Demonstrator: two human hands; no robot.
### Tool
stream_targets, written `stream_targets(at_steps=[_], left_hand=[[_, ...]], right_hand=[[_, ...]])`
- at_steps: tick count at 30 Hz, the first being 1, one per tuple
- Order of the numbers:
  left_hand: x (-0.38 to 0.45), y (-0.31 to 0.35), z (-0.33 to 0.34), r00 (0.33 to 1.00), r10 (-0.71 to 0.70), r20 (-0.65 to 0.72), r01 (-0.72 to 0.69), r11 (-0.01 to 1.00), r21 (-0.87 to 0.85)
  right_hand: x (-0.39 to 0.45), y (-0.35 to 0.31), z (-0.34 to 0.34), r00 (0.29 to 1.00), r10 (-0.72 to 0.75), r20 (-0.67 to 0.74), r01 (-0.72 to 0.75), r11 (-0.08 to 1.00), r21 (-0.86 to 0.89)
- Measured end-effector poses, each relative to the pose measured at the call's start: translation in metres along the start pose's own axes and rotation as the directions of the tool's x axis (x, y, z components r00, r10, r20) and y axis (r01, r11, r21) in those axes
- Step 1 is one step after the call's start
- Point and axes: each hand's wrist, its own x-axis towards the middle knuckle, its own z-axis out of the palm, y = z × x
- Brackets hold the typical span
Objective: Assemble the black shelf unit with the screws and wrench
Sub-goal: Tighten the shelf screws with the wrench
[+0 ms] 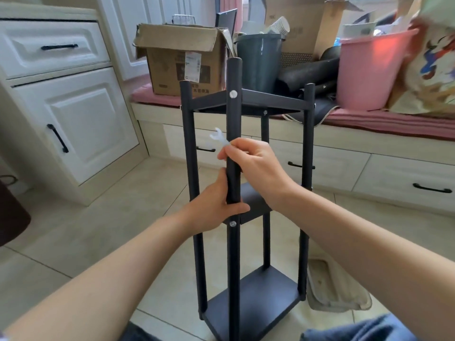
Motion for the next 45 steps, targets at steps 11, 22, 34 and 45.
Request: stream_targets(at_steps=[11,22,34,45], left_hand=[[0.005,-0.038,-0.047,0.757,-0.335,-0.561,0.215,0.938,-0.271],[0.043,-0.036,-0.007,0.856,-0.388,-0.341,0.122,0.794,-0.596],[0.02,-0.022,-0.029,0.875,-0.221,-0.43,-0.037,0.856,-0.515],[0.004,-0.025,-0.03,0.78,-0.257,-0.571,-0.079,0.864,-0.497]], right_hand=[[0.001,0.014,-0.033,0.992,0.031,-0.125,-0.006,0.98,0.198],[-0.008,0.024,-0.048,0.984,0.01,-0.177,0.053,0.936,0.349],[0.01,0.037,-0.054,0.955,0.062,-0.29,0.007,0.973,0.23],[0.02,0.034,-0.039,0.965,-0.057,-0.254,-0.01,0.968,-0.252]])
